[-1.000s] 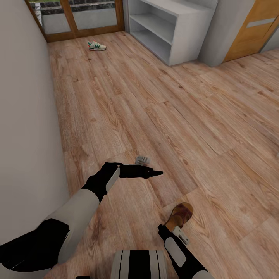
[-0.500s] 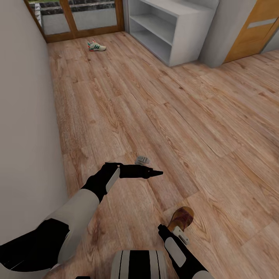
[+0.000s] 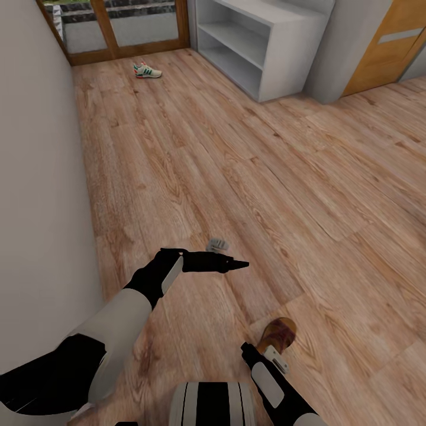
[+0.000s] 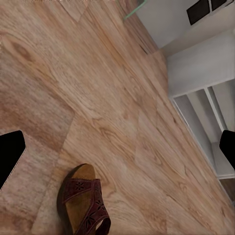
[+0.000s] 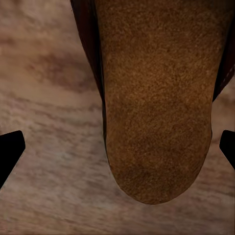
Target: Pick up the two gym shoes and the two sandals from the corridor floor and place them onto the hallstand (shoe rack) in the corridor, making sure they are on the rack and not on the floor. Arrange them so the two gym shoes are next to each other and the two sandals are next to each other.
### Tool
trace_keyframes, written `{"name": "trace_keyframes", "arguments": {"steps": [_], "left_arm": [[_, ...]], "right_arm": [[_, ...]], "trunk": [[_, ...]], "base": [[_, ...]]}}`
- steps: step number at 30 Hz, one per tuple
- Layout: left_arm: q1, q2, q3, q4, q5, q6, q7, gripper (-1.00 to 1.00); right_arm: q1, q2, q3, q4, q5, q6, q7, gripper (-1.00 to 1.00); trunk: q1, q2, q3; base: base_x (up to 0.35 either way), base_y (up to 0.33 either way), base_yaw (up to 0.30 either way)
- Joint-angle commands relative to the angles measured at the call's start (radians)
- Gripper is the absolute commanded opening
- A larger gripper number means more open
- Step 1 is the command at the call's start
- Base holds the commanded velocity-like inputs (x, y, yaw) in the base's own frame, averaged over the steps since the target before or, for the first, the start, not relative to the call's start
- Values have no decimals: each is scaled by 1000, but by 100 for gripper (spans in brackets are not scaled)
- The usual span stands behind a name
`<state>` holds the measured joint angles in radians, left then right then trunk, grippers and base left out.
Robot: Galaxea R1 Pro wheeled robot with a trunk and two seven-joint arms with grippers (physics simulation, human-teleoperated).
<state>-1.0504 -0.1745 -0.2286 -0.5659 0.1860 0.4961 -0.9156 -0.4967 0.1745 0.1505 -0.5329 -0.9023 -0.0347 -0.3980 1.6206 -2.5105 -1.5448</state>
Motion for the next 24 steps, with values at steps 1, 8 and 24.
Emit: {"name": "trace_keyframes", "arguments": {"steps": [1,8,24], "left_arm": [[0,0,-1,0,6,9,0,100],[-1,0,-1,0,7,9,0,100],[-1,0,0,0,6,8,0,100]], "right_arm": [[0,0,3,-1,-7,-4,-5,100],[0,0,3,-1,-7,-4,-5,100],[0,-3,3,-1,-7,-4,-5,100]], "trunk": [[0,0,-1],[0,0,-1],[0,0,-1]], "base": [[128,0,0],[69,0,0],[2,0,0]]}}
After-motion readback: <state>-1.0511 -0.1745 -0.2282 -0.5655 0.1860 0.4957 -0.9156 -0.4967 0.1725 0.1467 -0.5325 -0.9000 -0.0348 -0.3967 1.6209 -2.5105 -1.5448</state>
